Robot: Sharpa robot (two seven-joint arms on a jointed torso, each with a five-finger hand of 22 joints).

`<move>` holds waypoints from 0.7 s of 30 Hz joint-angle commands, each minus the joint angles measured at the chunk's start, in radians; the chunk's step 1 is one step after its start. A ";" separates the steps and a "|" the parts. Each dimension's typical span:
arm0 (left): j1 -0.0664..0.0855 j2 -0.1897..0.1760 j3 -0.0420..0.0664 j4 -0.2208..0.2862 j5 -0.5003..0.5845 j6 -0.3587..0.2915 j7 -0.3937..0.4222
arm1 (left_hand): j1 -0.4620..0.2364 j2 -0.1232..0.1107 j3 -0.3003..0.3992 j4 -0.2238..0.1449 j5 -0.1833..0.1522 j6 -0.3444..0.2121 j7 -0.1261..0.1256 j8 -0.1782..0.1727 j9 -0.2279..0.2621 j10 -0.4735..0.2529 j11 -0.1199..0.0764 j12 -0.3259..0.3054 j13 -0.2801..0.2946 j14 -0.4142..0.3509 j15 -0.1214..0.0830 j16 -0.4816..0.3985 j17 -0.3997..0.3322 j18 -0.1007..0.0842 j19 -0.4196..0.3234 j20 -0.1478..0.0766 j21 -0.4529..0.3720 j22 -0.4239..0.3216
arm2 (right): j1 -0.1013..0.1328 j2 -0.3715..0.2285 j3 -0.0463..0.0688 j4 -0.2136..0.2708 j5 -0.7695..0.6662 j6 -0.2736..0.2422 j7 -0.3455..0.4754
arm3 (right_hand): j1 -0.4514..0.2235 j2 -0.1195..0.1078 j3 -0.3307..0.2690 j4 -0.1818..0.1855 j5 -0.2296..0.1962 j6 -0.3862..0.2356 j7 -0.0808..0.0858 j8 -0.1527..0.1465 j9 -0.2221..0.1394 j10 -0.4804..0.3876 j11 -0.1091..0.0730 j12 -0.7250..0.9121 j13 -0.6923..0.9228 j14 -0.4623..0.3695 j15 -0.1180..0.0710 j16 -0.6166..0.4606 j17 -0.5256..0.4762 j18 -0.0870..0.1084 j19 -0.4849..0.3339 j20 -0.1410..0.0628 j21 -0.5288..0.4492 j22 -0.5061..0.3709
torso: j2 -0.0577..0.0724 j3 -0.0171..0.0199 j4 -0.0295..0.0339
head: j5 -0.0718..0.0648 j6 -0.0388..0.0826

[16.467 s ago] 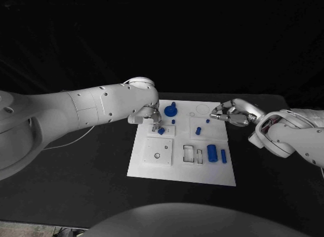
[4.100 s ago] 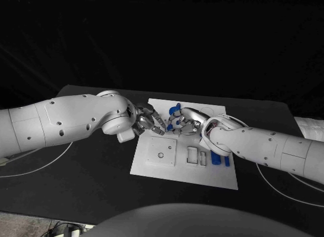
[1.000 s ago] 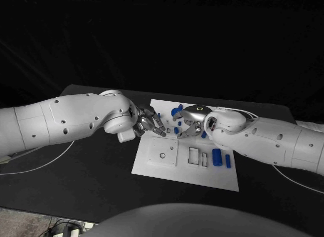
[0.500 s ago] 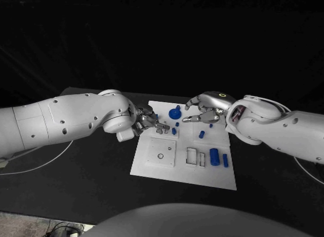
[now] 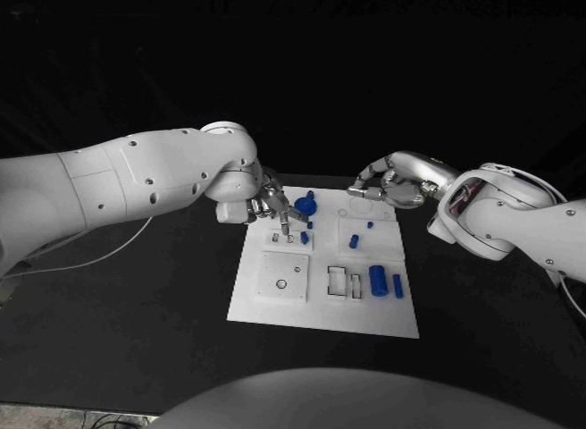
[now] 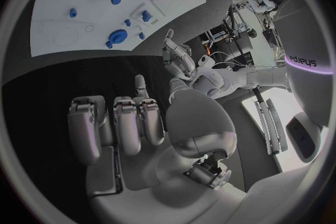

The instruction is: Assemble the parts on the task board

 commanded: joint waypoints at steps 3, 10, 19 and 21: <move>0.006 0.067 0.005 -0.082 0.052 0.169 -0.183 | 0.067 -0.011 0.005 -0.013 0.080 0.036 -0.008 -0.027 0.001 0.094 -0.014 0.013 0.250 0.103 -0.014 0.002 0.263 0.003 0.016 -0.008 0.024 0.197 | 0.001 -0.025 -0.002 0.027 0.074 0.035 0.009 | 0.009 0.007 -0.007 -0.001 0.017 0.000 0.004 0.007 0.006 0.104 0.007 0.003 0.263 0.105 0.007 0.003 0.263 0.002 0.063 0.006 -0.005 0.242 | 0.012 0.0115 -0.0185 | 0.007 0.000; 0.007 0.137 0.012 -0.177 -0.013 0.226 -0.216 | 0.109 -0.025 0.011 -0.013 0.005 0.110 -0.031 -0.032 0.026 0.102 -0.035 0.019 0.263 0.103 -0.034 0.002 0.263 -0.005 0.039 -0.026 0.063 0.208 | 0.000 -0.025 -0.004 0.027 0.081 0.036 0.010 | 0.015 0.006 -0.008 -0.002 0.022 0.001 0.004 0.009 0.009 0.104 0.007 0.003 0.263 0.105 0.008 0.003 0.263 0.002 0.062 0.006 -0.006 0.242 | 0.020 0.0243 -0.0277 | 0.029 0.000; 0.005 0.195 0.014 -0.265 -0.061 0.246 -0.226 | 0.093 -0.020 0.014 -0.002 -0.028 0.099 -0.024 -0.078 0.023 0.102 -0.032 0.019 0.263 0.103 -0.034 0.002 0.263 -0.010 0.050 -0.029 0.082 0.214 | -0.003 -0.033 -0.005 0.038 0.083 0.036 0.012 | 0.030 0.003 -0.010 -0.003 0.025 0.011 0.005 0.018 0.018 0.104 0.011 0.003 0.263 0.105 0.010 0.003 0.263 0.002 0.061 0.008 -0.006 0.241 | 0.028 0.0306 -0.0304 | 0.057 0.000; 0.004 0.204 0.014 -0.277 -0.072 0.244 -0.226 | 0.092 -0.020 0.015 -0.002 -0.028 0.099 -0.024 -0.082 0.022 0.102 -0.032 0.019 0.263 0.103 -0.034 0.002 0.263 -0.011 0.053 -0.029 0.089 0.216 | -0.003 -0.037 -0.005 0.040 0.083 0.036 0.012 | 0.036 0.003 -0.010 -0.004 0.029 0.013 0.005 0.022 0.021 0.104 0.011 0.003 0.263 0.105 0.010 0.003 0.263 0.002 0.061 0.009 -0.006 0.241 | 0.028 0.0297 -0.0316 | 0.055 0.000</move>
